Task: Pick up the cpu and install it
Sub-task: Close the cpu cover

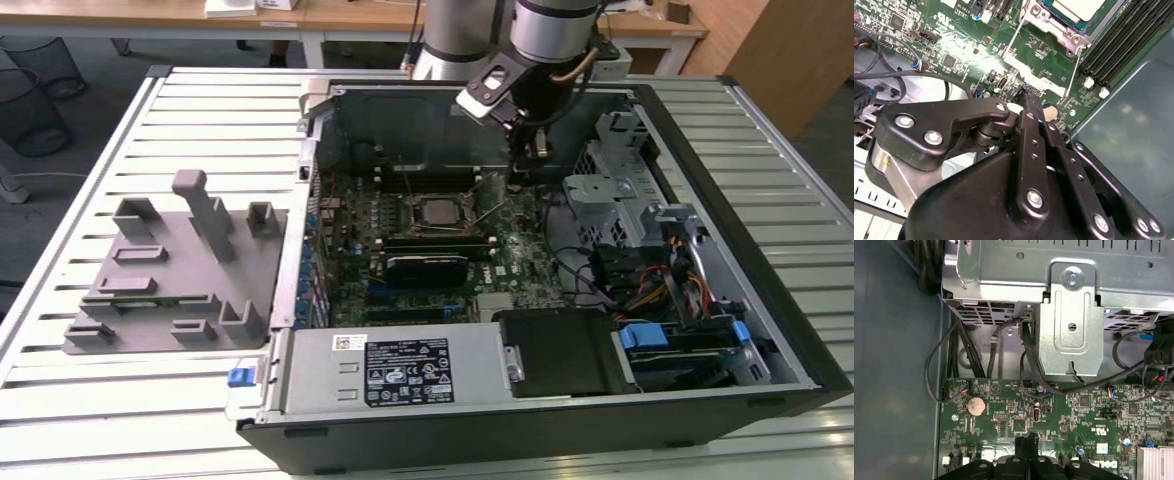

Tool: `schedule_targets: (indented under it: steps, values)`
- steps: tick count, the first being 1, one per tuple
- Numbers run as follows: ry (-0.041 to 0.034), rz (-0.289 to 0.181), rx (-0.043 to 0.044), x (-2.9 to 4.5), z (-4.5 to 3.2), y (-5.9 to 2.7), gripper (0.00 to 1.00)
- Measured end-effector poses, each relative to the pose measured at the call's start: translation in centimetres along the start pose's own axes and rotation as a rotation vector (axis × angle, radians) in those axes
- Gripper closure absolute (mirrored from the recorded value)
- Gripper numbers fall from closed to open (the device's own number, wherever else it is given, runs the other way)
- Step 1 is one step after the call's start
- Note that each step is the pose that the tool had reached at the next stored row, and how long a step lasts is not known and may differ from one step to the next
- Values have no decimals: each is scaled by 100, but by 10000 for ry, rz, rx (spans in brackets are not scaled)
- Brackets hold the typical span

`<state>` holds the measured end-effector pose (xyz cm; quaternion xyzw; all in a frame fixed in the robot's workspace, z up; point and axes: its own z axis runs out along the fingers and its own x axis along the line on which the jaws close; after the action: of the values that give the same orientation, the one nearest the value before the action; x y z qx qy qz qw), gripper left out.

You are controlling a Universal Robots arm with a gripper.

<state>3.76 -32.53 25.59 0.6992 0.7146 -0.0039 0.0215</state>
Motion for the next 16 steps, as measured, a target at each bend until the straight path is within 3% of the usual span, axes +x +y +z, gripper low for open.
schedule_targets:
  steps: [8, 16]
  values:
    - [-1, -1, 11, 5, 134, 4, 89]
    - [1, 0, 10, 8, 159, -67, 89]
